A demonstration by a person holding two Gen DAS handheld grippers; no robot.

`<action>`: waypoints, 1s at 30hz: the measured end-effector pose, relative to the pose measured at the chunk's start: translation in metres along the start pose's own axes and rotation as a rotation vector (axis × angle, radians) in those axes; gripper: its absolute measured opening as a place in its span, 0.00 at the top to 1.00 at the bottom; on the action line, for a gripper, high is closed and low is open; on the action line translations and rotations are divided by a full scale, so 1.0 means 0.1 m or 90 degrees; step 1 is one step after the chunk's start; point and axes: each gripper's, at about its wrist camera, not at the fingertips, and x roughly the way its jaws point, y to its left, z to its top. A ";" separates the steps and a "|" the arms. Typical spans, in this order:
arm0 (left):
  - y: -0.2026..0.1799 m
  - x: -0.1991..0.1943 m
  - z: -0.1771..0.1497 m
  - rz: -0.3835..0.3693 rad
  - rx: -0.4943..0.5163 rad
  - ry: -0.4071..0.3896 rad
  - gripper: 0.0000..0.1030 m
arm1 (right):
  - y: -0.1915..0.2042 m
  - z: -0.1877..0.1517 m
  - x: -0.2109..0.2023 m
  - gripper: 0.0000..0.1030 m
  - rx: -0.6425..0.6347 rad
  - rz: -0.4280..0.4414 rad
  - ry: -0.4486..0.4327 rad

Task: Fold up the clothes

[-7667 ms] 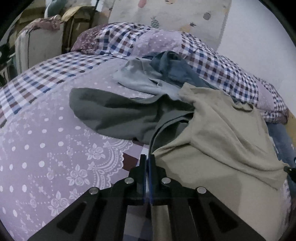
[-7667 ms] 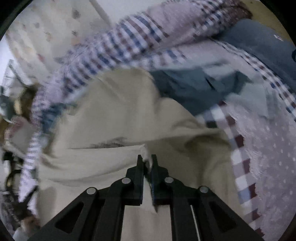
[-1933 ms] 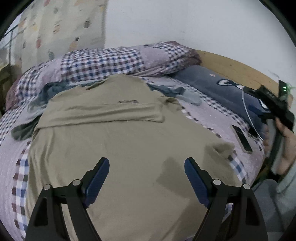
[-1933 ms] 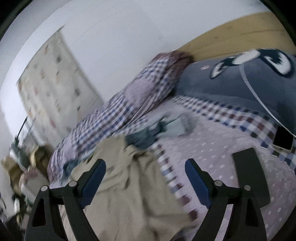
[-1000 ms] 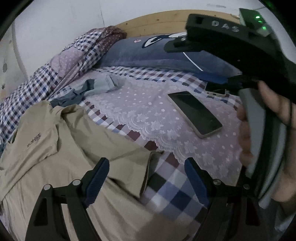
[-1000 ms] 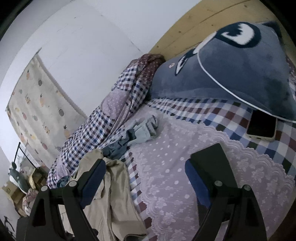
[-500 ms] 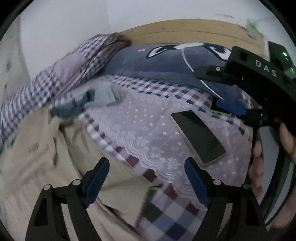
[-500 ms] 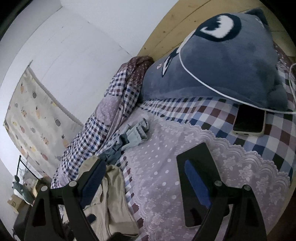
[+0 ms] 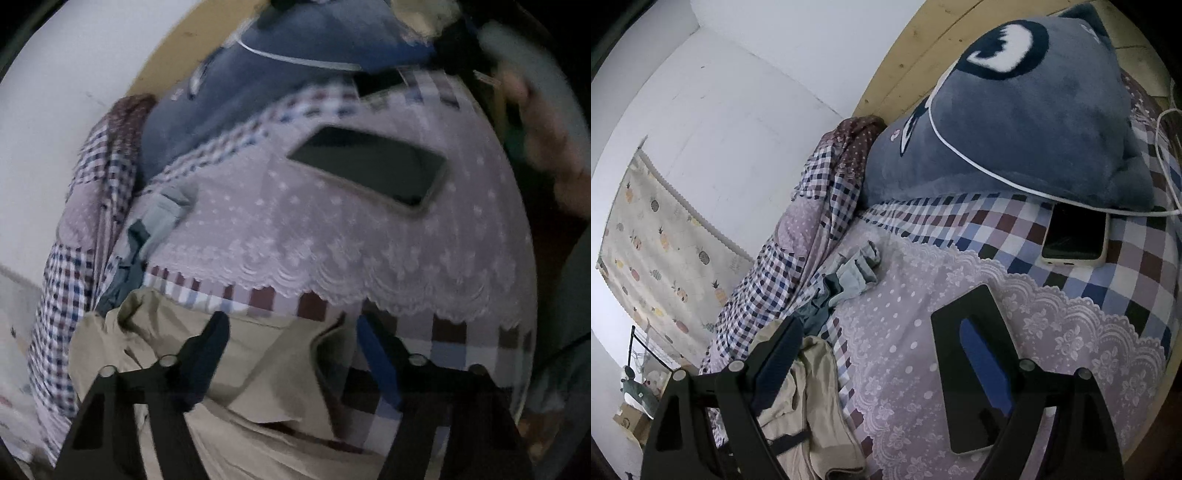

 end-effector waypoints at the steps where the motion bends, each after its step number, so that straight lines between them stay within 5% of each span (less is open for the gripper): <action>1: -0.03 0.05 0.00 -0.002 0.011 0.009 0.35 | -0.01 0.00 0.00 0.12 0.003 -0.001 0.001; 5: -0.07 0.18 0.03 -0.017 0.020 0.029 0.47 | -0.04 0.00 0.00 0.12 0.007 -0.003 0.002; 7: -0.03 0.22 0.06 -0.031 -0.003 0.036 0.78 | -0.04 0.00 0.00 0.12 0.007 -0.003 0.002; 9: 0.03 0.24 0.09 -0.031 -0.030 0.041 0.97 | -0.05 0.00 0.00 0.12 0.007 -0.004 0.003; 16: 0.71 0.01 0.15 -0.100 -0.244 -0.029 0.97 | -0.06 0.00 0.01 0.12 0.005 -0.008 0.004; 24: 2.43 -0.73 0.01 -0.230 -0.629 -0.230 0.97 | 0.26 -0.18 0.46 0.12 -0.064 0.036 0.082; 30: 3.40 -1.15 -0.02 -0.187 -0.726 -0.332 0.97 | 0.54 -0.34 0.84 0.12 -0.126 0.074 0.149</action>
